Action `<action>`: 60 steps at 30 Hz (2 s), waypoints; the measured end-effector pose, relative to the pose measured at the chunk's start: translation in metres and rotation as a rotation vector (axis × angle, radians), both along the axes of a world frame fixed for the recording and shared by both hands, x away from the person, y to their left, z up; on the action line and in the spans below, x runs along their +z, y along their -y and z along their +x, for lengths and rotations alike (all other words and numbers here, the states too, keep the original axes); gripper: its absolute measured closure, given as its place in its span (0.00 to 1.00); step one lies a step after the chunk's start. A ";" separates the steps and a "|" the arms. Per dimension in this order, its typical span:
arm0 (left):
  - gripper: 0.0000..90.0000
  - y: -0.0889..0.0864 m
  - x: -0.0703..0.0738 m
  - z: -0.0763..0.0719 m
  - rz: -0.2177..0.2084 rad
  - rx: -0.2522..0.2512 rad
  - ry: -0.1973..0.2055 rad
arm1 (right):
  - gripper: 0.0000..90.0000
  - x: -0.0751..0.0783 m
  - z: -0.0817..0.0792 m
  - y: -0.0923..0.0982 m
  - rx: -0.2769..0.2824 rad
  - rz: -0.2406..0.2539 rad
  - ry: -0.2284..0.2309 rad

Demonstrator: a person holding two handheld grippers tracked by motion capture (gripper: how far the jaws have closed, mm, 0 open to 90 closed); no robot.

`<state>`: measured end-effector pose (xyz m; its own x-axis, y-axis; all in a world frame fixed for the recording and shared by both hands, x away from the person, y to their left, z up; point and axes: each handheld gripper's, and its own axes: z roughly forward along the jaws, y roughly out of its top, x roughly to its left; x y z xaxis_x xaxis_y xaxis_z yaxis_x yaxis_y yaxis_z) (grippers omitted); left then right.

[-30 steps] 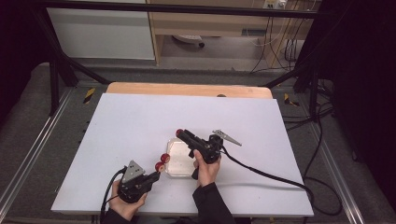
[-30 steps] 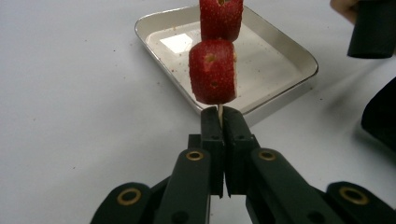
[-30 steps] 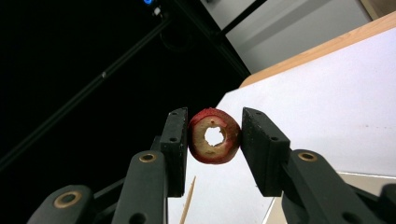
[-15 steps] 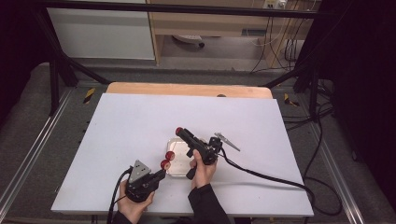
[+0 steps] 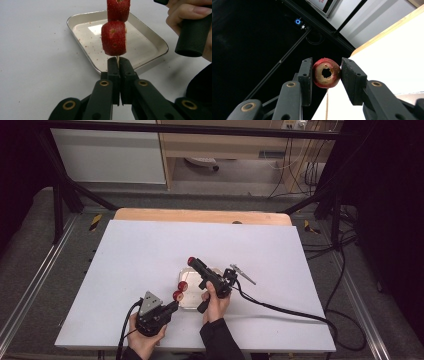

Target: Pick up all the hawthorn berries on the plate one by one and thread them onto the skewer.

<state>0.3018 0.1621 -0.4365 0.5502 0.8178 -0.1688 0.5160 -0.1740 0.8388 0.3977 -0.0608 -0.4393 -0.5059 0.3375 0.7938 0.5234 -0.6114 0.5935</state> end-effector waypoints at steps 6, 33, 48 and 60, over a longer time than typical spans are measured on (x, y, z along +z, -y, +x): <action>0.98 0.000 0.000 0.000 -0.005 0.003 0.001 | 0.70 -0.001 -0.001 0.000 0.007 0.006 -0.003; 0.98 0.006 0.006 0.017 -0.069 0.038 -0.016 | 0.70 -0.010 -0.003 -0.005 0.016 -0.010 -0.026; 0.98 0.012 0.006 0.026 -0.069 0.023 -0.010 | 0.69 -0.005 -0.005 -0.004 0.035 -0.093 -0.004; 0.98 -0.005 0.002 0.022 -0.010 -0.013 0.000 | 0.27 0.023 -0.001 0.018 0.130 -0.453 0.060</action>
<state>0.3240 0.1673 -0.4342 0.5611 0.8086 -0.1769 0.5139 -0.1728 0.8403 0.3968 -0.0793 -0.4163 -0.6078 0.5733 0.5495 0.5349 -0.2158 0.8169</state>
